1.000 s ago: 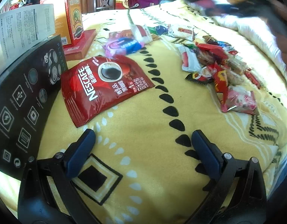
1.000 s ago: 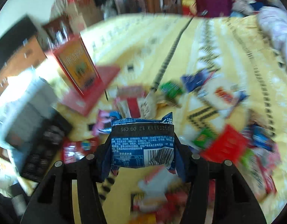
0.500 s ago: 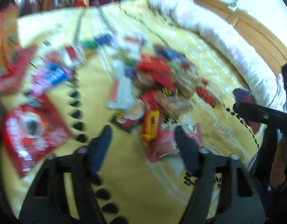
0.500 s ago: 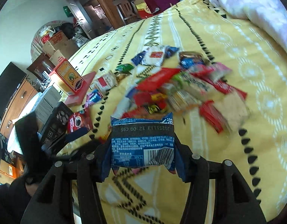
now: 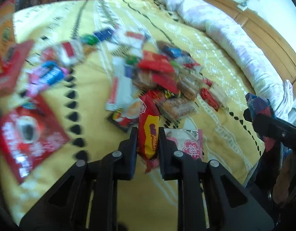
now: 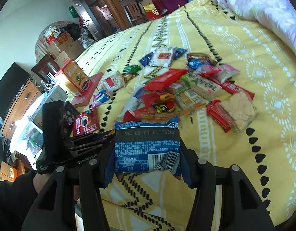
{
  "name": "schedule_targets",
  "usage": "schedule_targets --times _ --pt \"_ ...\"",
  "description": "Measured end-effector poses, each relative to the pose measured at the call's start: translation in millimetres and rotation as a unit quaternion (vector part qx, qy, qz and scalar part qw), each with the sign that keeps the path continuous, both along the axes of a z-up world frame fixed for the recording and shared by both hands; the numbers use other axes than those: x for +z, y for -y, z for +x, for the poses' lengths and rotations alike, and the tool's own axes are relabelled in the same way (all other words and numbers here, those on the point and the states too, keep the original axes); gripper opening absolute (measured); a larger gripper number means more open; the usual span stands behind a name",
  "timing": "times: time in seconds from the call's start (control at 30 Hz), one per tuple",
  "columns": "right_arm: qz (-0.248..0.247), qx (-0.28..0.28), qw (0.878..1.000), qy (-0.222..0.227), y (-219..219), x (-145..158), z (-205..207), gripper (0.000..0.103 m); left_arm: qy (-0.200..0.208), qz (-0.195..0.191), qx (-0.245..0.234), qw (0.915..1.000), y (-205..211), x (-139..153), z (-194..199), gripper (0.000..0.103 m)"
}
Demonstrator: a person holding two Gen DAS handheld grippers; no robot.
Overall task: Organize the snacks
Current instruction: 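Carry both held snacks over the clear glass bowl with both tools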
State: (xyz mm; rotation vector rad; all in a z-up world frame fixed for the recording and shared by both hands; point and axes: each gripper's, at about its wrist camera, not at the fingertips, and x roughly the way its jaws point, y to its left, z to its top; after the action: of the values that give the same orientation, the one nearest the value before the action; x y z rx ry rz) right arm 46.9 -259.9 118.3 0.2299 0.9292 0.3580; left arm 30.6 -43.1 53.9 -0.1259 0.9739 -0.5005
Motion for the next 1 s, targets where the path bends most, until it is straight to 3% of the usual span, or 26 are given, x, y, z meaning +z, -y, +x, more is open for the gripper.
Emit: schedule_targets --times 0.13,0.23,0.43,0.57,0.7,0.8,1.0 --pt "0.001 0.016 1.000 0.020 -19 22 5 0.059 0.040 0.025 0.057 0.9972 -41 40 -11 0.019" --pt "-0.003 0.043 0.998 0.044 -48 45 10 0.059 0.073 0.042 0.114 0.9899 -88 73 -22 0.019" --pt "-0.004 0.123 0.988 0.095 -142 97 23 0.059 0.122 0.081 0.233 0.9614 -198 127 -43 0.019" --pt "0.002 0.178 0.977 0.119 -216 125 31 0.059 0.136 0.090 0.316 0.9346 -277 154 -62 0.019" --pt "0.011 0.227 0.966 0.125 -291 144 40 0.059 0.134 0.102 0.374 0.9120 -332 162 -72 0.019" --pt "0.009 0.261 0.958 0.118 -347 148 44 0.059 0.123 0.114 0.403 0.8996 -358 156 -80 0.019" --pt "-0.005 0.317 0.944 0.090 -437 136 43 0.059 0.087 0.120 0.421 0.8948 -379 133 -81 0.019"
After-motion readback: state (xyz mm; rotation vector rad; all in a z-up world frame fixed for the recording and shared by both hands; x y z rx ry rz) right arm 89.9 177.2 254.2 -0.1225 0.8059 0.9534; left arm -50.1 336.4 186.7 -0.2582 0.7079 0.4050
